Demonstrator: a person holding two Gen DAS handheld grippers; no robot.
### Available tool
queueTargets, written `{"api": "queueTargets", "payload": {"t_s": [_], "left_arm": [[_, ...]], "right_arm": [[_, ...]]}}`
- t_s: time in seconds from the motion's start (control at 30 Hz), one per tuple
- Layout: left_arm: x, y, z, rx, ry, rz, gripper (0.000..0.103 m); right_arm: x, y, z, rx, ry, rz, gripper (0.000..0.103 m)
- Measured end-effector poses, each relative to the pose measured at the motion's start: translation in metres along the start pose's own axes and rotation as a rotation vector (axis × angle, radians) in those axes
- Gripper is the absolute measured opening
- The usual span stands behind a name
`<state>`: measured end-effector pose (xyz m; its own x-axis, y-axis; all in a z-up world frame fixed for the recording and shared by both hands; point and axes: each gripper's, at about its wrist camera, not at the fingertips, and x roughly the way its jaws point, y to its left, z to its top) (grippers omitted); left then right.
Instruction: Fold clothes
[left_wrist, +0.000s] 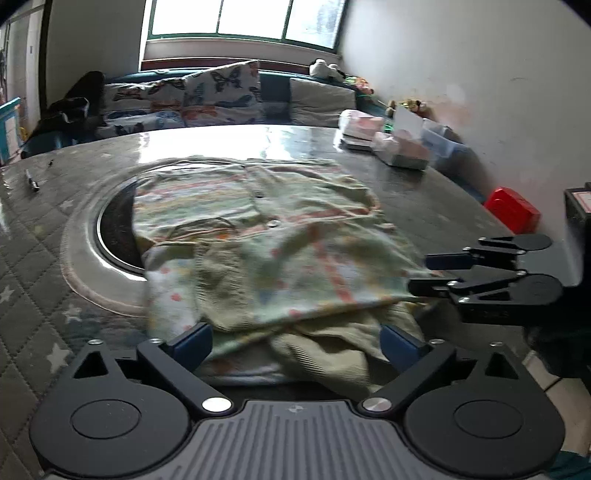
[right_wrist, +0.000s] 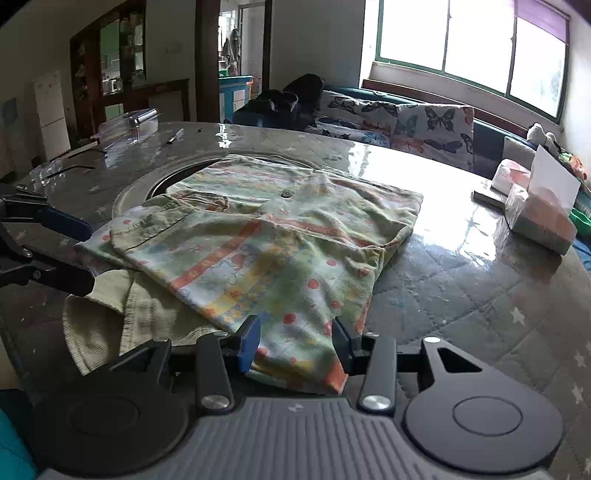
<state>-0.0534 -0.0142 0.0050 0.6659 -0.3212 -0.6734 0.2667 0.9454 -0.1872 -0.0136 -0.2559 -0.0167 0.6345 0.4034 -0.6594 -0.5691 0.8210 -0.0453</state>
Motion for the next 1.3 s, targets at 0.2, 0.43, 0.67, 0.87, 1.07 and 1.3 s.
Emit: {"api": "queueTargets", "payload": {"t_s": [0.2,0.43,0.67,0.87,1.07,1.3], "left_arm": [[0.007,-0.007,-0.006,-0.046,0.087,-0.056,0.072],[0.013,-0.008,-0.013,-0.087,0.169,-0.109,0.031],[0.008,0.003,0.002,-0.164,0.139,-0.188,0.011],[0.009,0.018,0.037,-0.225,0.065,-0.216,0.010],[0.013,0.021,0.049,-0.203,0.057,-0.242,0.011],[-0.007,0.032,0.024,-0.133,0.029,-0.198,0.028]], "right_arm": [[-0.008,0.004,-0.006,-0.052,0.011,-0.009,0.044],[-0.017,0.009,-0.012,-0.100,0.010,-0.007,0.044],[-0.020,0.021,-0.019,-0.190,0.015,0.016,0.051],[-0.016,0.034,-0.017,-0.254,-0.005,0.058,0.054],[0.004,0.044,-0.001,-0.252,-0.040,0.121,0.046],[0.019,0.031,0.023,-0.126,-0.002,0.210,0.018]]}}
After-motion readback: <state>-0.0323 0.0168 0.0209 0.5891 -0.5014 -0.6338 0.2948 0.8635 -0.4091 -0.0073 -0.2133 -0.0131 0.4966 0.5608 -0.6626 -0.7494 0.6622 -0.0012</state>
